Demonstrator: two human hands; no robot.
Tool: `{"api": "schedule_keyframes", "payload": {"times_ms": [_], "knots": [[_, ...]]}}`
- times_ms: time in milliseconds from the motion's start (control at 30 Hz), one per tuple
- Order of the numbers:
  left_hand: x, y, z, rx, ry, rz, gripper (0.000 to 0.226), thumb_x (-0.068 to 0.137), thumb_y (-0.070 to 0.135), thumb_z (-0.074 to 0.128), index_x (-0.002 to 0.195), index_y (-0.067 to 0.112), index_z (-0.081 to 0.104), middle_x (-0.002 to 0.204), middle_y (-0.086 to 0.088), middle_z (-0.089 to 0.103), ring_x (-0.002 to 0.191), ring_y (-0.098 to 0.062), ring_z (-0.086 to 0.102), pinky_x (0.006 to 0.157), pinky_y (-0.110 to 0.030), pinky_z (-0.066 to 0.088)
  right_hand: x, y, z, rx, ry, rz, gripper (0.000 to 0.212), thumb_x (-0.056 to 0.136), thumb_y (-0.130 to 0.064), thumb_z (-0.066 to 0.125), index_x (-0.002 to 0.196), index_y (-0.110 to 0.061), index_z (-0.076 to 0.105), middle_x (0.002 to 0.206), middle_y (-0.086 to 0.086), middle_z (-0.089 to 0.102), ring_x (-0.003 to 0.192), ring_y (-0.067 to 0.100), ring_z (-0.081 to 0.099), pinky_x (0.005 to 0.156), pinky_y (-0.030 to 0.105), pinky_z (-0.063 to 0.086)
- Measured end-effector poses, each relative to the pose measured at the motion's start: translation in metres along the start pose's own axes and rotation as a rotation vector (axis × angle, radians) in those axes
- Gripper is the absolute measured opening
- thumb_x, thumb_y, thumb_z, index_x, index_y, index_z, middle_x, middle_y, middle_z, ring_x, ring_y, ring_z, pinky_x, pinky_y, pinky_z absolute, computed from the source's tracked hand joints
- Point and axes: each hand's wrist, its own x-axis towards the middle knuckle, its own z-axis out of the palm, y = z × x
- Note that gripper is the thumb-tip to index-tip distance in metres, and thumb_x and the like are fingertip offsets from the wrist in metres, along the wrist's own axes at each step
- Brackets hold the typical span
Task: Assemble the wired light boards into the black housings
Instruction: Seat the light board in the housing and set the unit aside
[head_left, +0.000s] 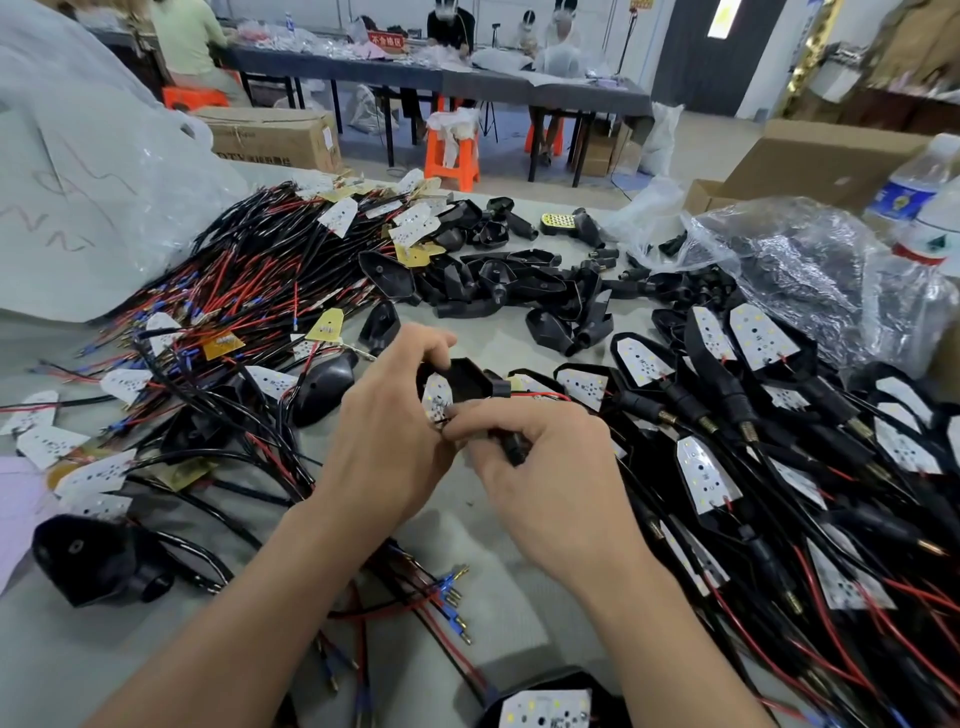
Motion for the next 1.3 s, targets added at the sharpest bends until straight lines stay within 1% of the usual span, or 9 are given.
{"api": "schedule_keyframes", "payload": {"times_ms": [100,233,333,467,667,800,1000,1100,1300], "knots": [[0.0,-0.003,0.001,0.031,0.005,0.066,0.05,0.061,-0.003,0.082,0.085,0.022,0.047,0.13,0.008,0.063,0.113,0.007,0.05,0.093,0.002,0.029,-0.002,0.001,-0.001,-0.027,0.013,-0.014,0.036,0.081,0.001,0.065,0.089,-0.034,0.075,0.092,-0.027,0.072,0.085,0.004,0.07,0.077,0.023,0.054],[0.0,-0.005,0.001,-0.002,0.046,0.087,0.042,0.065,0.007,0.084,0.079,0.024,0.048,0.128,0.018,0.059,0.119,0.022,0.045,0.095,0.001,0.029,0.0,0.001,-0.001,-0.074,0.205,0.031,0.025,0.08,-0.013,0.07,0.089,-0.034,0.078,0.086,-0.025,0.069,0.082,0.001,0.064,0.072,0.006,0.043],[-0.001,-0.006,0.002,-0.013,0.061,0.113,0.049,0.06,-0.003,0.082,0.08,0.026,0.048,0.127,0.017,0.061,0.119,0.02,0.047,0.094,0.0,0.031,0.0,0.0,0.0,-0.161,0.198,0.02,0.028,0.077,-0.028,0.07,0.102,-0.038,0.075,0.086,-0.019,0.063,0.079,0.006,0.055,0.074,0.015,0.041],[-0.002,-0.009,0.003,-0.016,0.029,0.136,0.059,0.054,-0.007,0.081,0.085,0.031,0.046,0.13,0.017,0.06,0.122,0.014,0.049,0.094,-0.002,0.033,0.0,0.003,0.003,-0.235,0.106,0.058,0.024,0.078,-0.032,0.068,0.1,-0.041,0.071,0.058,-0.011,0.051,0.071,0.016,0.052,0.071,0.035,0.046],[-0.003,-0.002,0.005,-0.038,0.021,0.127,0.047,0.063,0.001,0.081,0.084,0.029,0.05,0.124,0.02,0.06,0.117,0.004,0.056,0.093,-0.005,0.036,0.0,0.004,0.003,-0.161,0.165,0.019,0.019,0.073,-0.019,0.07,0.087,-0.032,0.065,0.069,-0.007,0.058,0.065,0.014,0.052,0.057,0.017,0.037],[0.001,0.003,-0.001,0.003,-0.102,0.101,0.036,0.063,-0.002,0.085,0.081,0.022,0.066,0.118,0.018,0.065,0.114,-0.003,0.058,0.098,-0.009,0.037,0.001,0.007,0.003,-0.169,0.178,0.1,0.009,0.074,-0.02,0.074,0.074,-0.028,0.068,0.061,-0.009,0.059,0.062,0.012,0.055,0.057,0.018,0.039],[0.006,0.012,-0.012,-0.25,-0.327,-0.104,0.037,0.072,0.004,0.082,0.093,0.034,0.08,0.122,0.025,0.067,0.117,0.012,0.058,0.099,-0.008,0.043,0.003,0.013,-0.004,-0.318,0.209,0.176,0.009,0.079,-0.025,0.073,0.073,-0.026,0.067,0.054,-0.009,0.058,0.062,0.014,0.057,0.068,0.034,0.05],[0.007,0.011,-0.012,-0.406,-0.331,-0.265,0.038,0.076,-0.001,0.081,0.089,0.035,0.083,0.113,0.024,0.074,0.107,0.009,0.066,0.092,-0.009,0.05,0.002,0.011,-0.005,-0.371,0.18,0.154,0.01,0.081,-0.023,0.071,0.073,-0.026,0.066,0.053,-0.009,0.057,0.067,0.02,0.058,0.077,0.039,0.05],[0.009,0.011,-0.014,-0.275,-0.256,-0.243,0.042,0.067,0.0,0.089,0.079,0.04,0.082,0.111,0.031,0.071,0.111,0.014,0.062,0.099,-0.007,0.042,0.003,0.015,-0.003,-0.344,0.12,0.196,0.016,0.085,-0.028,0.066,0.07,-0.032,0.061,0.048,-0.012,0.05,0.067,0.022,0.056,0.071,0.036,0.045]]}}
